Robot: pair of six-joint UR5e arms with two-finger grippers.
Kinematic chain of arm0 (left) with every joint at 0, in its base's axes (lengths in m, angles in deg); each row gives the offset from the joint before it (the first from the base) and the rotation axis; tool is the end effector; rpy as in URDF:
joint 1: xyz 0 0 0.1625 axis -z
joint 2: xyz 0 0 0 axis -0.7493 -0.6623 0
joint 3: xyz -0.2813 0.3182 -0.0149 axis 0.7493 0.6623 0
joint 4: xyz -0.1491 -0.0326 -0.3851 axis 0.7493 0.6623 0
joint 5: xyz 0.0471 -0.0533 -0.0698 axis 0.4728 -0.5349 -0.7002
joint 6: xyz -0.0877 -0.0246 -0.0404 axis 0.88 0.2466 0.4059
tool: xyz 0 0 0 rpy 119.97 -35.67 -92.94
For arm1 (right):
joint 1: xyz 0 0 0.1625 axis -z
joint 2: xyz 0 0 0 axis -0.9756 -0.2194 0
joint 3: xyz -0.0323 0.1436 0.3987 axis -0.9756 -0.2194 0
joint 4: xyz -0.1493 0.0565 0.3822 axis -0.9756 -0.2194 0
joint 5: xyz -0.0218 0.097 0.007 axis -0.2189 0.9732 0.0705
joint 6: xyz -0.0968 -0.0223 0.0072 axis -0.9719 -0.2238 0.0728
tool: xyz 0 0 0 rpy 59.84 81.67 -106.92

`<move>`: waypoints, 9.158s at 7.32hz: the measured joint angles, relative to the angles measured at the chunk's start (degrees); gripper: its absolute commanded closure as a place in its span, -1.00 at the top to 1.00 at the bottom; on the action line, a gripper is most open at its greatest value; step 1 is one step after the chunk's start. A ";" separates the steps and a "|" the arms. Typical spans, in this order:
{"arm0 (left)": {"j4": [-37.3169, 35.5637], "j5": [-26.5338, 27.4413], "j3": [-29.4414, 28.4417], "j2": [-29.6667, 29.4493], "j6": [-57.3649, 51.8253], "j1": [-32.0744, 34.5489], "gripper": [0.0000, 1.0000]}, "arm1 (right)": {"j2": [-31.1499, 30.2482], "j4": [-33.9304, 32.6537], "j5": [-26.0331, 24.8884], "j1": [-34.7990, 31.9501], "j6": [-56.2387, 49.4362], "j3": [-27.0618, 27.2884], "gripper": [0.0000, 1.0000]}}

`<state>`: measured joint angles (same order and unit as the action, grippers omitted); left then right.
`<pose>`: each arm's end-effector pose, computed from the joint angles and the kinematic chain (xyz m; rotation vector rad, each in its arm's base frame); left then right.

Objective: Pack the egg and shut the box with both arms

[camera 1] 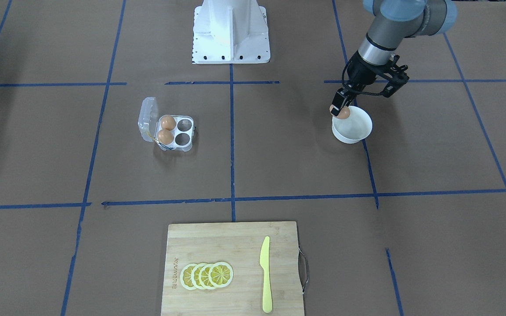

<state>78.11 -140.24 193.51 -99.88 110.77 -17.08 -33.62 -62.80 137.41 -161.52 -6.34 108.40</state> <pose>0.3859 -0.3608 0.3336 -0.1656 1.0112 -0.7052 0.0144 -0.4045 0.6391 0.0443 -0.9072 -0.0766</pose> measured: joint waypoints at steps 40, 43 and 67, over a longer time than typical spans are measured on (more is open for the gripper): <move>-8.77 -24.70 -9.15 0.10 -98.83 43.65 0.43 | 17.88 -1.36 -16.12 25.87 54.53 17.50 1.00; -9.18 -26.07 -14.22 5.28 -113.90 51.72 0.67 | 7.09 -2.35 -6.73 4.40 19.39 11.77 1.00; -30.35 -28.51 -10.72 15.75 -118.59 61.61 1.00 | 8.19 -6.83 -5.02 -2.78 -9.17 -9.32 1.00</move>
<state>47.76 -168.75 182.79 -84.14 -7.82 44.53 -25.43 -69.63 132.40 -164.31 -15.51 99.09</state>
